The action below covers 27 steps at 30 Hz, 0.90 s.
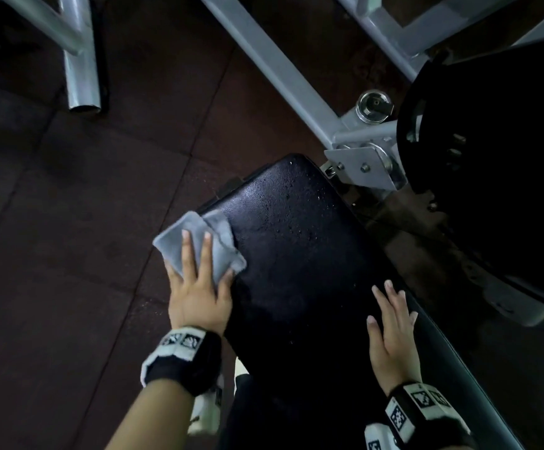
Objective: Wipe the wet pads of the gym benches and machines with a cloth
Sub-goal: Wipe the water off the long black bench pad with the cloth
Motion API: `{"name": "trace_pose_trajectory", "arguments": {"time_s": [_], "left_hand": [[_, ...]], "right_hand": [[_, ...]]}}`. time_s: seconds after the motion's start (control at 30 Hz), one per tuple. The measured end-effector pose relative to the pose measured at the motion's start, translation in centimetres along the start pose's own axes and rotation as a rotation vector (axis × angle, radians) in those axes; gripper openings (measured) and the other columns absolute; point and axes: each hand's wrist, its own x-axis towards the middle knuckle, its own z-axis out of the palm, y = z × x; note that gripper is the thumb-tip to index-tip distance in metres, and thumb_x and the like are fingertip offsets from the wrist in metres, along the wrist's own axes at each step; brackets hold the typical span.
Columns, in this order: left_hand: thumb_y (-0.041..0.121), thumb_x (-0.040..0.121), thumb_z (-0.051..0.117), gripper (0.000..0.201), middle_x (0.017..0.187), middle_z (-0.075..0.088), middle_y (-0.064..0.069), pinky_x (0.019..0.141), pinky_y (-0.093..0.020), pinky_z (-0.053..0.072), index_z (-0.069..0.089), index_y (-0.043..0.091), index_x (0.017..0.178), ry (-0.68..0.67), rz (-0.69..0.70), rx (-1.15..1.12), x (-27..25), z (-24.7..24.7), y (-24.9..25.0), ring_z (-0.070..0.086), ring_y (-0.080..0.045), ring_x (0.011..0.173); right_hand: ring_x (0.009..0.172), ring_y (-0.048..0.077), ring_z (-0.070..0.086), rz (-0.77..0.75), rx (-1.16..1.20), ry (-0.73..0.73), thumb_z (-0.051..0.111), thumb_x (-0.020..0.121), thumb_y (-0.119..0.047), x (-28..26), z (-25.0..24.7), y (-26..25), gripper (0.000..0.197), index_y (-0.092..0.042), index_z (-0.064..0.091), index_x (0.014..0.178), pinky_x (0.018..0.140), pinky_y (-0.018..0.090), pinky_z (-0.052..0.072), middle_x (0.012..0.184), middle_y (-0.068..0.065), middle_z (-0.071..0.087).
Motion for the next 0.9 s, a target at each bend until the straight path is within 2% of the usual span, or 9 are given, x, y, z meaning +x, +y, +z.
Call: {"name": "trace_pose_trajectory", "arguments": {"time_s": [0.13,0.27,0.37,0.43,0.5,0.63,0.73,0.8,0.9], "left_hand": [[0.061,0.086,0.023,0.074,0.161,-0.003,-0.002,0.114,-0.060,0.000,0.009,0.031,0.152,-0.015,-0.199,-0.009,5.1,-0.5,2.6,-0.006,-0.052,0.140],[0.056,0.089,0.029,0.071,0.158,0.015,-0.012,0.111,-0.066,-0.003,0.025,0.021,0.150,-0.014,0.042,0.112,3.6,0.7,5.3,0.000,-0.059,0.137],[0.053,0.090,0.034,0.068,0.156,0.023,-0.011,0.113,-0.066,0.005,0.030,0.021,0.150,-0.107,0.230,0.164,-0.8,1.9,6.0,0.009,-0.055,0.139],[0.055,0.088,0.036,0.069,0.158,0.021,-0.007,0.113,-0.061,0.015,0.029,0.025,0.150,-0.166,0.216,0.129,-2.6,2.1,5.9,0.015,-0.053,0.139],[0.057,0.087,0.038,0.071,0.159,0.017,-0.005,0.114,-0.056,0.019,0.024,0.028,0.150,-0.150,0.191,0.046,-2.9,1.6,5.4,0.016,-0.047,0.141],[0.043,0.090,0.036,0.057,0.157,0.023,-0.006,0.111,-0.054,0.022,0.030,0.031,0.145,-0.013,0.144,-0.120,-1.2,-0.7,3.2,0.026,-0.035,0.142],[0.033,0.092,0.031,0.055,0.158,0.020,-0.008,0.112,-0.057,0.016,0.032,0.026,0.146,0.088,-0.059,-0.127,0.9,-1.8,0.0,0.018,-0.034,0.145],[0.033,0.100,0.026,0.050,0.161,0.010,-0.001,0.116,-0.054,0.005,0.025,0.030,0.149,0.026,-0.171,-0.169,2.0,-1.8,-1.9,0.007,-0.027,0.148],[0.033,0.102,0.024,0.049,0.161,0.000,0.006,0.117,-0.050,0.001,0.013,0.035,0.150,-0.043,-0.152,-0.276,1.9,-1.4,-3.0,0.011,-0.016,0.147]], "right_hand": [[0.142,-0.002,-0.011,-0.028,-0.011,0.005,0.019,0.090,-0.046,0.0,0.0,0.1,0.059,-0.030,0.024,0.146,0.109,0.014,-0.019,0.156,-0.022,0.004],[0.143,-0.002,-0.010,-0.051,-0.003,-0.007,0.019,0.089,-0.046,-0.1,-0.2,0.7,0.060,-0.029,0.025,0.147,0.112,0.021,-0.015,0.155,-0.027,0.001],[0.146,0.012,0.002,-0.034,-0.057,0.042,0.023,0.088,-0.048,0.1,-0.1,0.1,0.065,-0.016,0.036,0.143,0.116,0.040,-0.004,0.156,-0.012,0.012],[0.143,0.026,0.018,-0.067,-0.169,0.125,0.032,0.088,-0.044,0.9,0.5,-1.9,0.062,-0.005,0.045,0.135,0.114,0.052,0.009,0.153,0.005,0.026],[0.137,0.032,0.028,-0.206,-0.258,0.134,0.039,0.087,-0.038,2.1,1.8,-5.4,0.056,-0.003,0.050,0.129,0.109,0.056,0.017,0.149,0.014,0.035],[0.142,0.028,0.019,-0.522,-0.363,-0.018,0.041,0.084,-0.044,4.5,6.1,-13.0,0.063,-0.019,0.037,0.142,0.109,0.055,0.014,0.155,0.003,0.024],[0.143,0.032,0.008,-0.573,-0.529,-0.094,0.036,0.082,-0.061,5.8,8.2,-16.0,0.071,-0.036,0.024,0.147,0.110,0.060,0.005,0.158,-0.002,0.016],[0.142,0.036,0.011,-0.554,-0.615,-0.093,0.032,0.087,-0.064,6.3,8.7,-16.4,0.066,-0.041,0.020,0.147,0.110,0.065,0.011,0.158,-0.004,0.017],[0.143,0.036,0.014,-0.608,-0.662,-0.106,0.029,0.092,-0.062,7.3,9.0,-16.5,0.060,-0.044,0.014,0.148,0.108,0.066,0.017,0.158,-0.006,0.014]]}}
